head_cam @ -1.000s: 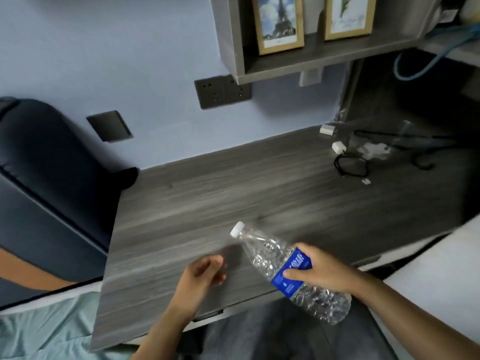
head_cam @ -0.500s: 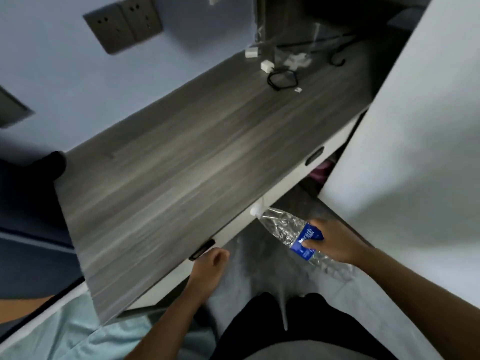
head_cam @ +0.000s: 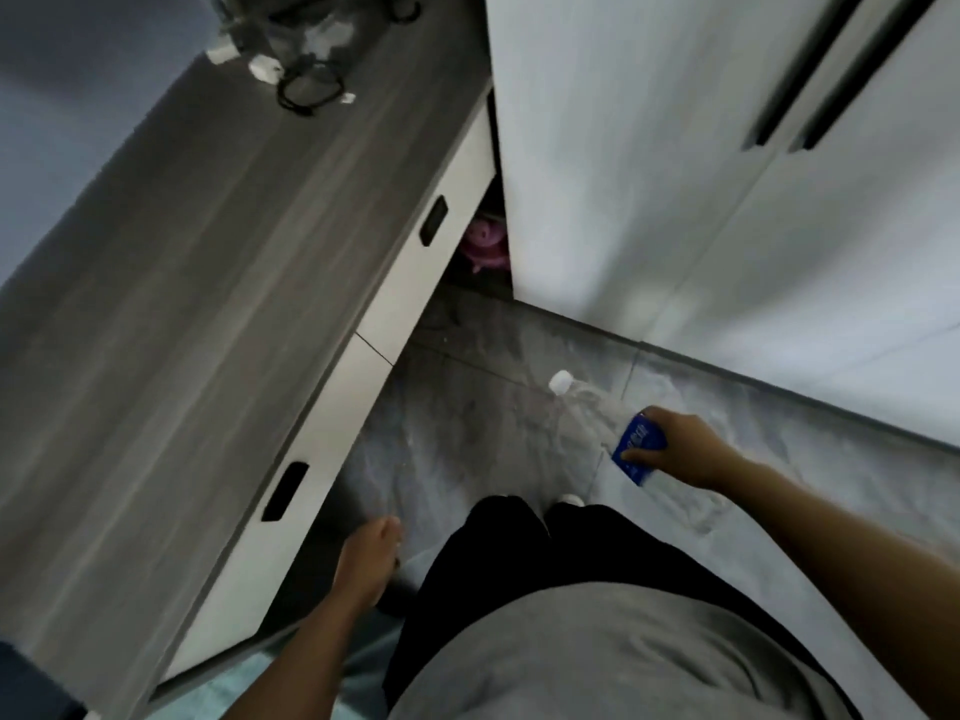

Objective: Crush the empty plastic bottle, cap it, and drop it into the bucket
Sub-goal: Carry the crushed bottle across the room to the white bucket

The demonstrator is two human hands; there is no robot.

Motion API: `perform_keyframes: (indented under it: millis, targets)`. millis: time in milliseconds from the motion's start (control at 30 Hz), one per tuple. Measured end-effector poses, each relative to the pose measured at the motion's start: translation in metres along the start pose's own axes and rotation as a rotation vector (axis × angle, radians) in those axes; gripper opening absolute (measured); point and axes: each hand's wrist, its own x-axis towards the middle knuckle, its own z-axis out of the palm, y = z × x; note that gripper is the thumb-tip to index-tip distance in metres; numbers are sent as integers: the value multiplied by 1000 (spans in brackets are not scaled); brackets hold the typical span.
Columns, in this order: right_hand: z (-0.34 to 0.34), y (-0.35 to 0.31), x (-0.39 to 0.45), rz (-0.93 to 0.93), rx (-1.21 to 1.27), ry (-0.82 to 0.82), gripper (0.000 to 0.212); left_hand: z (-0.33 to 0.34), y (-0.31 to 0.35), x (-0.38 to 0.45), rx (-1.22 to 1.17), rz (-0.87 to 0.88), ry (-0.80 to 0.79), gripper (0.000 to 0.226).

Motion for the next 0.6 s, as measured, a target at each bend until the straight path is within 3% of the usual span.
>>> perform_keyframes:
  millis: [133, 300, 433, 600]
  targets:
    - [7, 37, -19, 117, 20, 55, 60, 3, 5, 8, 69, 74, -41, 38]
    - [27, 63, -38, 282, 91, 63, 48, -10, 20, 38, 213, 179, -86, 46]
    - [65, 69, -61, 419, 213, 41, 42, -23, 41, 60, 281, 238, -151, 45]
    - [128, 75, -98, 578, 327, 129, 36, -31, 67, 88, 422, 369, -228, 38]
